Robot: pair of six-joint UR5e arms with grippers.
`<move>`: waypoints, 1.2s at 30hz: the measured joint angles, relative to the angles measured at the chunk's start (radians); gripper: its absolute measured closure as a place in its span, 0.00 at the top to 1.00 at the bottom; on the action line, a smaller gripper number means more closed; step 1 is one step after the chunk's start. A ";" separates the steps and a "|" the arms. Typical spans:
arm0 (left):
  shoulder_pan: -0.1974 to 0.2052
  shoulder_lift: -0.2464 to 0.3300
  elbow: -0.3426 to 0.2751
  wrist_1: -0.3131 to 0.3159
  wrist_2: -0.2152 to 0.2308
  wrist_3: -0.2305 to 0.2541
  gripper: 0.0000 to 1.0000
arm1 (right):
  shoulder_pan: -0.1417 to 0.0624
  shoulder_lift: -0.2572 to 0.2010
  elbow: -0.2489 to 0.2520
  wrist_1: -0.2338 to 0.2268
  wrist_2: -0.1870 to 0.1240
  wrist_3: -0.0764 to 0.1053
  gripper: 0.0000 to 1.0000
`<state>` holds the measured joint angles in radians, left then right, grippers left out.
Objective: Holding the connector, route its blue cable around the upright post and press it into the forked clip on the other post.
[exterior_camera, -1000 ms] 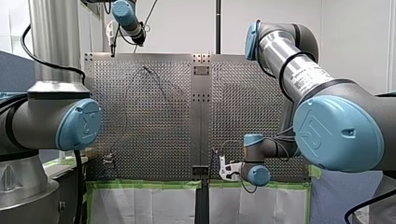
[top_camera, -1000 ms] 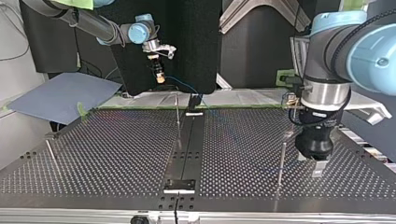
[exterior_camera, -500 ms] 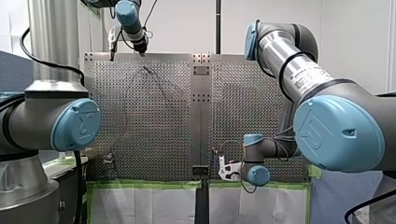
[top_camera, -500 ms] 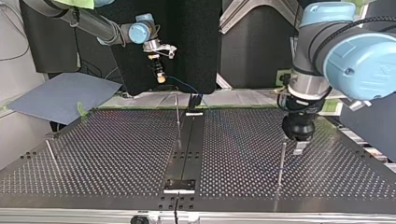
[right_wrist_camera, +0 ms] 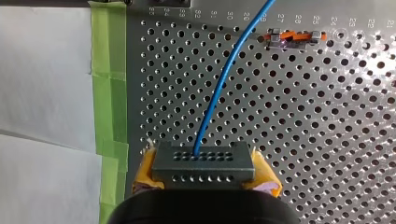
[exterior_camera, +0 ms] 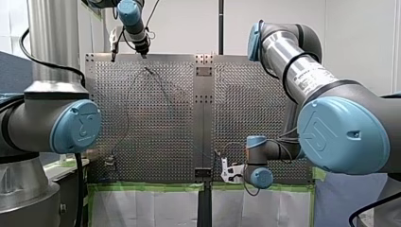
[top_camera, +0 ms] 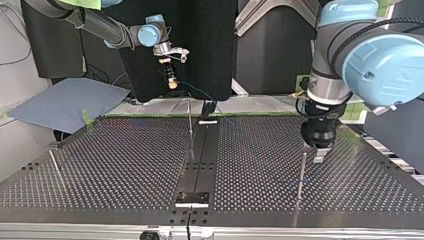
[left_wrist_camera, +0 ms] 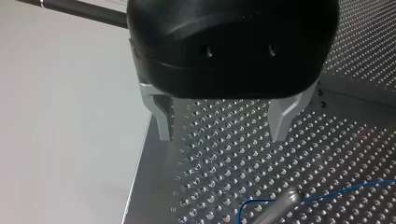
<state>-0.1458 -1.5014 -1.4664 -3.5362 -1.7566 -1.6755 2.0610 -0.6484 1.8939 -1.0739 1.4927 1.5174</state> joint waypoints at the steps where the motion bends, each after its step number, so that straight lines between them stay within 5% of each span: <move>1: -0.001 0.000 0.000 -0.001 -0.003 -0.001 1.00 | 0.000 0.000 0.000 0.000 0.000 0.000 0.02; 15: -0.006 -0.001 -0.024 -0.013 -0.109 0.003 1.00 | 0.000 0.000 0.000 -0.001 -0.004 -0.001 0.02; 36: -0.006 -0.001 -0.039 -0.001 -0.120 0.008 1.00 | 0.000 0.000 0.000 -0.003 -0.004 0.000 0.02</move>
<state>-0.1522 -1.5021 -1.5059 -3.5370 -1.8765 -1.6677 2.0615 -0.6484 1.8938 -1.0768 1.4886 1.5174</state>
